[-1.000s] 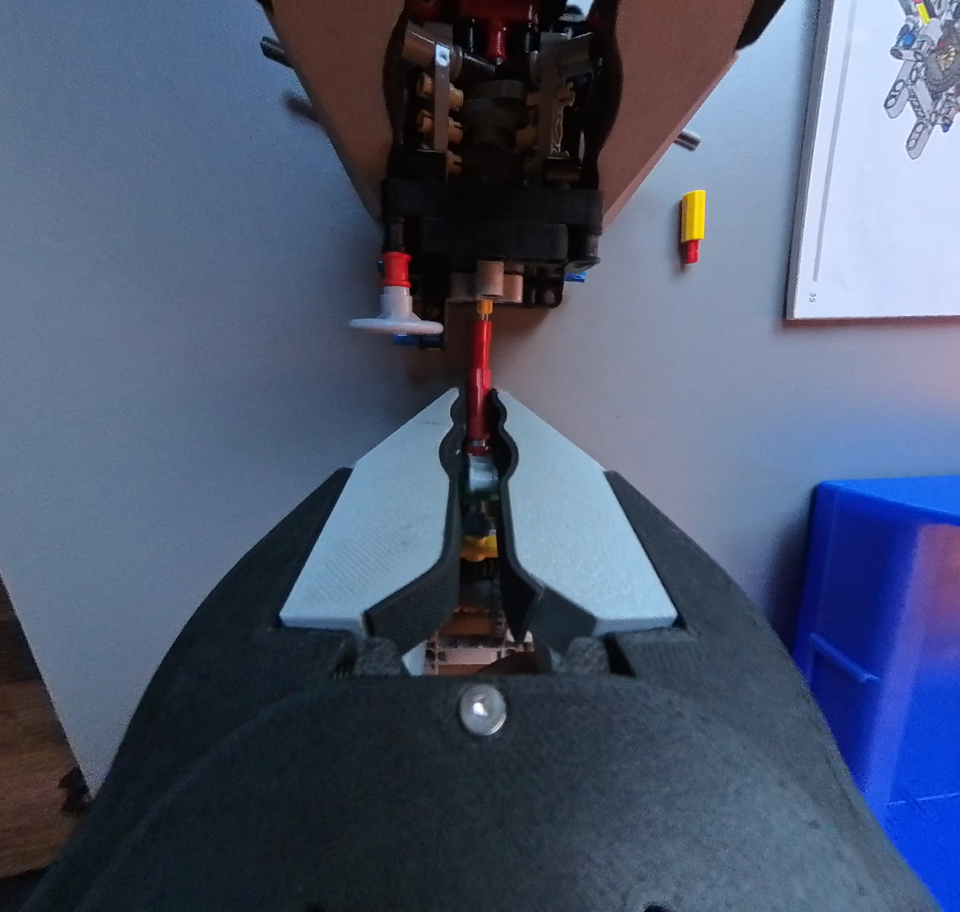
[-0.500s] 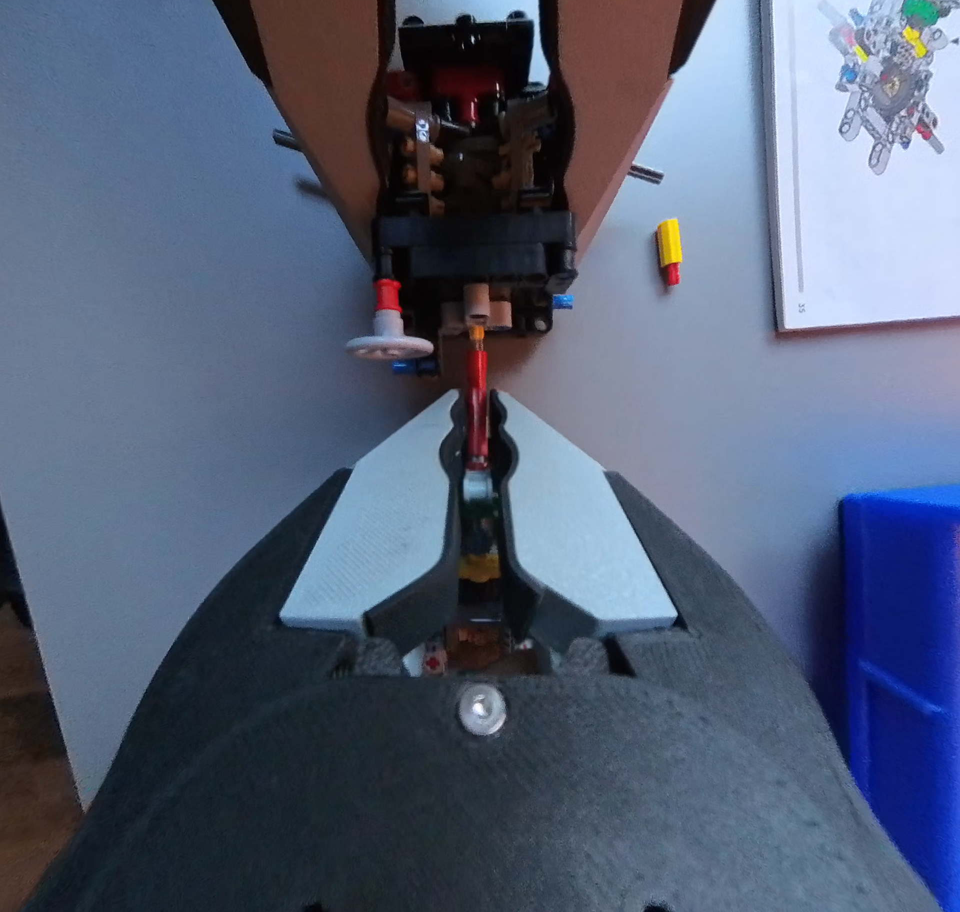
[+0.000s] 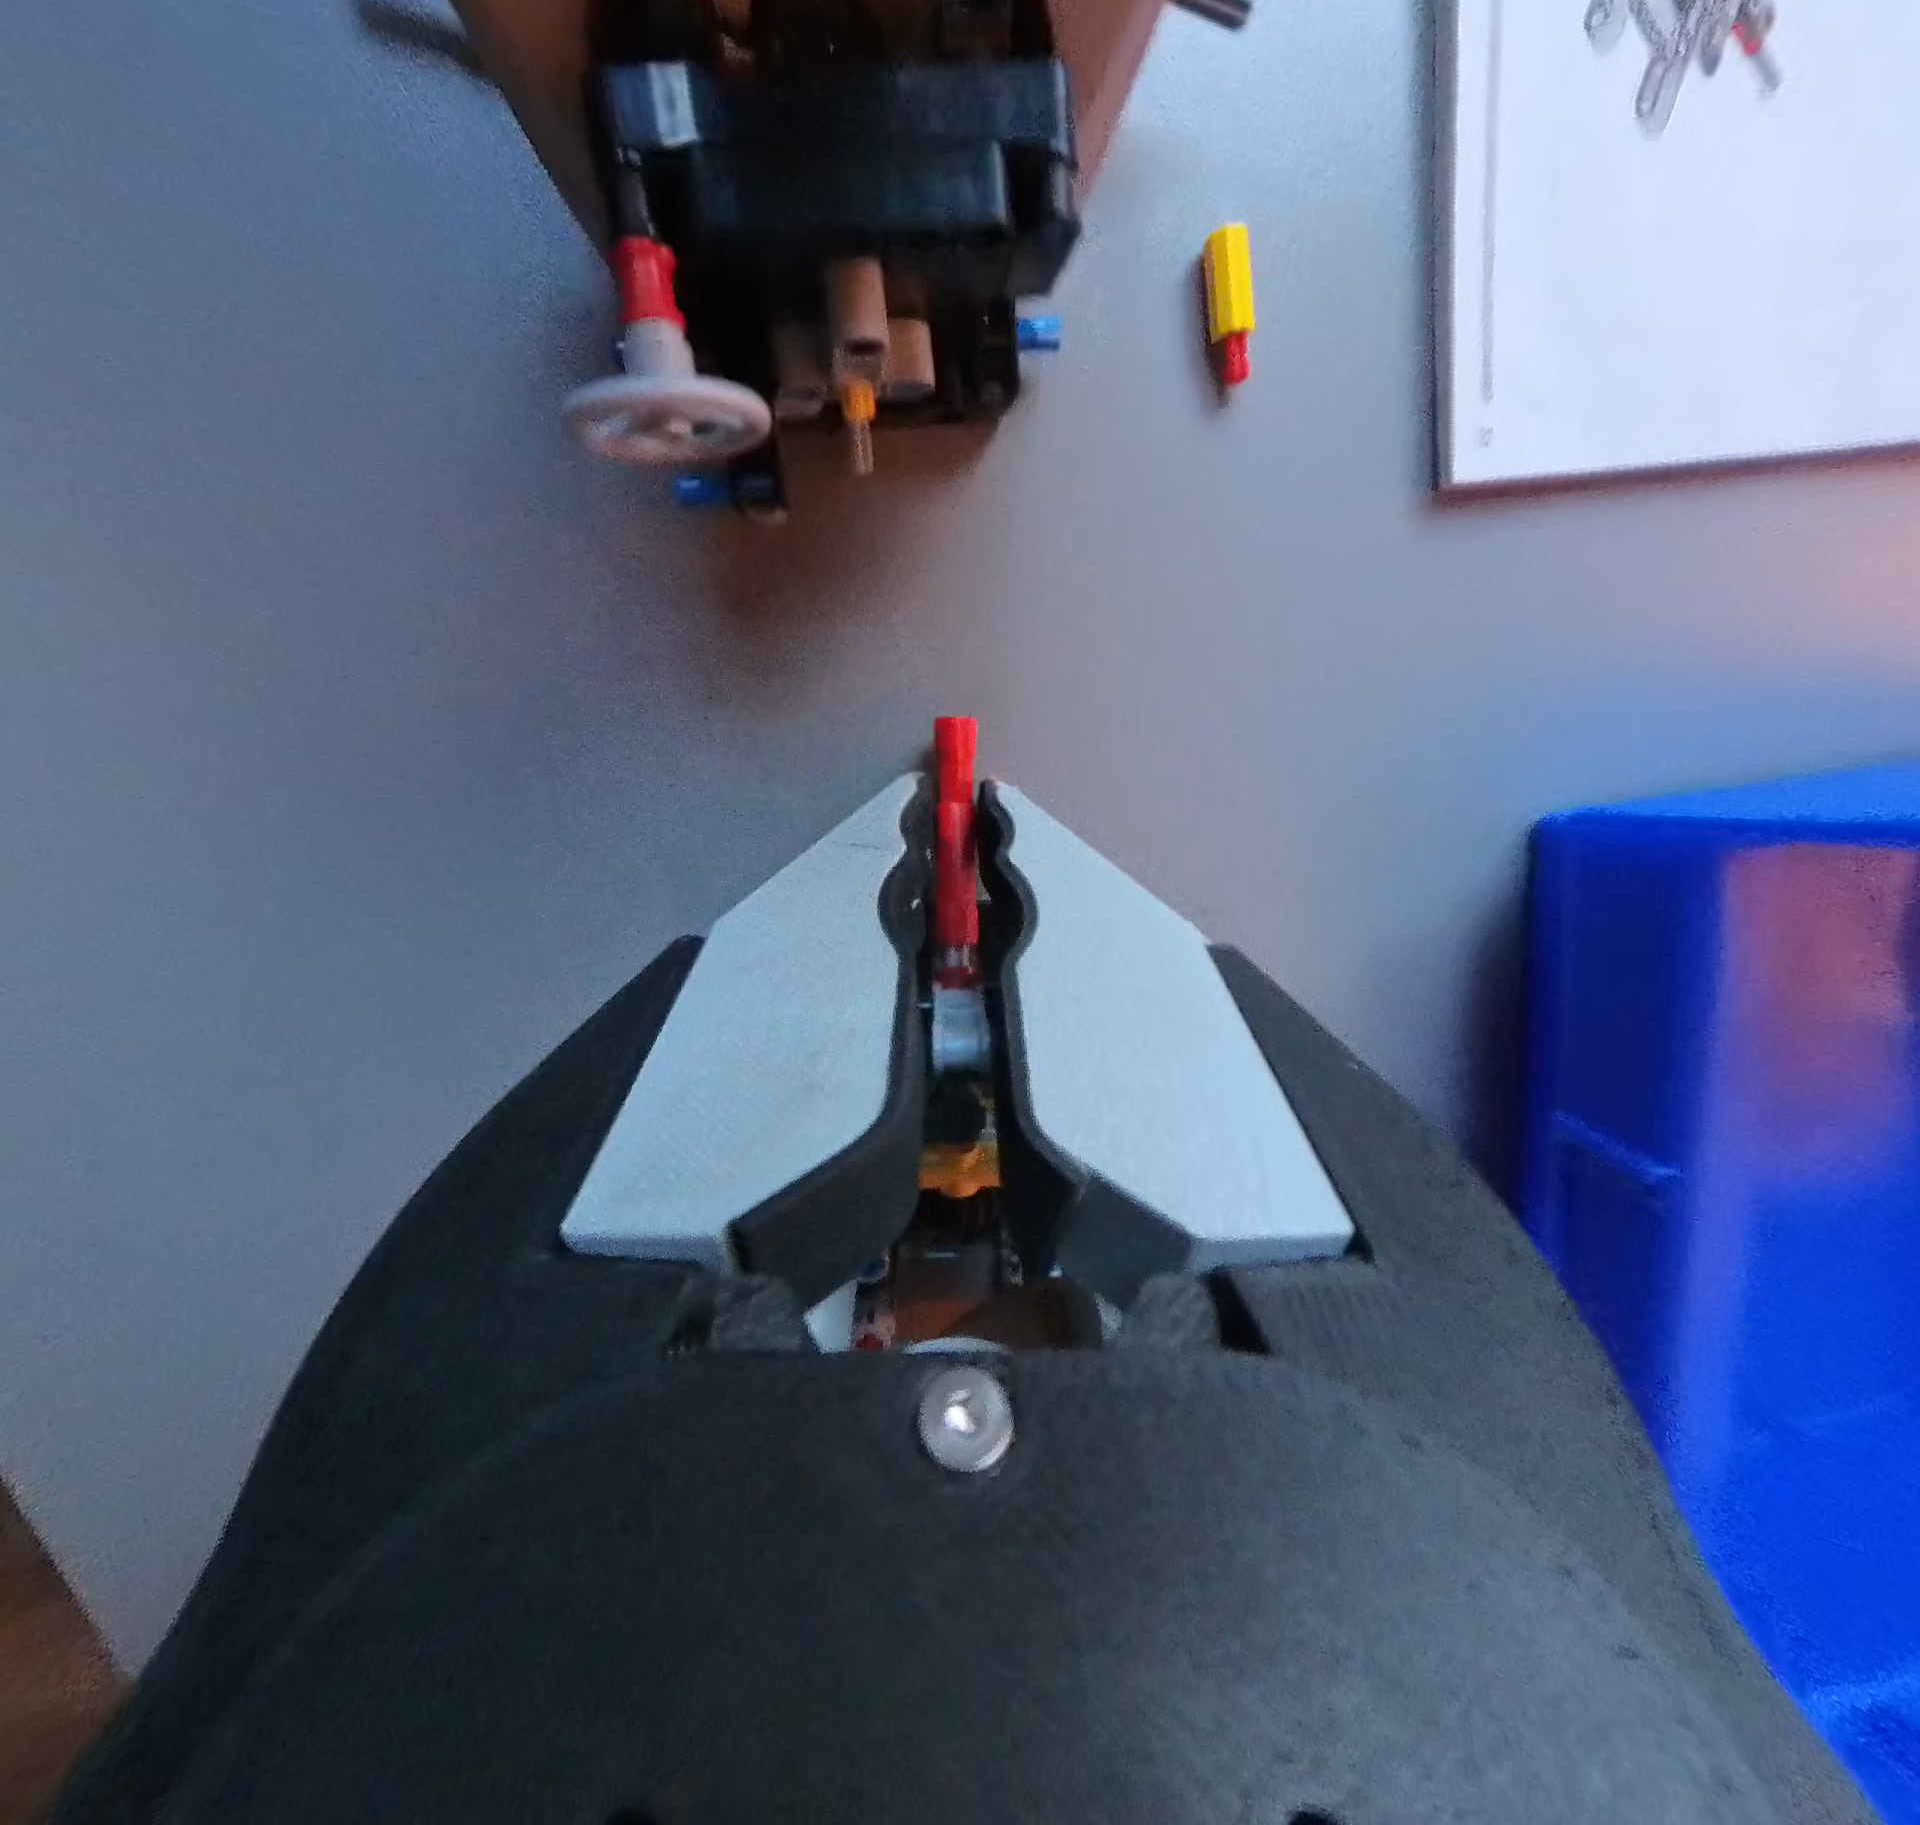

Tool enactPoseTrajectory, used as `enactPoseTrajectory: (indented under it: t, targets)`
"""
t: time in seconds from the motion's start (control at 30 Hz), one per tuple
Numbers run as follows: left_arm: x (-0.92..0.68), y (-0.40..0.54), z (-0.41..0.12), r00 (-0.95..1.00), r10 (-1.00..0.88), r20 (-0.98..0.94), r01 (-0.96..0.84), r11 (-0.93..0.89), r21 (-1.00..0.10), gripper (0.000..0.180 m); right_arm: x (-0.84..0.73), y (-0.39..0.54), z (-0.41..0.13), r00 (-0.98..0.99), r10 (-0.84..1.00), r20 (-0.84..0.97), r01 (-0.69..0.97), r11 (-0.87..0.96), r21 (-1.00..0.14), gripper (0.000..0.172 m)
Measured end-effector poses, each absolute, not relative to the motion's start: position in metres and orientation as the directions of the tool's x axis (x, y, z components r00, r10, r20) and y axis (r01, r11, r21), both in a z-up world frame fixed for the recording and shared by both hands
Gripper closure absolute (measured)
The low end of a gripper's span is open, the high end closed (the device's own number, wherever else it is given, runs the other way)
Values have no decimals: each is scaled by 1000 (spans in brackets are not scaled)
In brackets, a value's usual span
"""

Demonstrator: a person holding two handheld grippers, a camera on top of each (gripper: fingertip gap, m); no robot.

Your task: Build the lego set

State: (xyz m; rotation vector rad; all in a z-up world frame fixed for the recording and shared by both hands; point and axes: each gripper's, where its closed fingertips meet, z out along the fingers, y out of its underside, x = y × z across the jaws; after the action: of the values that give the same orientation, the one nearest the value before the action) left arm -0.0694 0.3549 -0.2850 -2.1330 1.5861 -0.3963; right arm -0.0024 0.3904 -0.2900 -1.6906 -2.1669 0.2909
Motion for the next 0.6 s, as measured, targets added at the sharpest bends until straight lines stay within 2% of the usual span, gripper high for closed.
enactPoseTrajectory:
  t: [0.1, 0.27, 0.4, 0.6]
  targets:
    - [-68, 353, -285, 267, -963, -45, -832, -207, -515, 125, -12, 377, -283, -171, 984, 48, 843, 171, -509, 168]
    - [-68, 353, -285, 266, -963, -39, -835, -210, -509, 125, -14, 376, -290, -182, 981, 60, 850, 188, -491, 167]
    - [-72, 352, -285, 276, -961, -26, -831, -225, -508, 124, -8, 373, -287, -187, 981, 44, 848, 184, -496, 146]
    - [-74, 348, -275, 271, -963, 15, -811, -237, -535, 121, 11, 379, -257, -96, 994, 42, 800, 102, -591, 136]
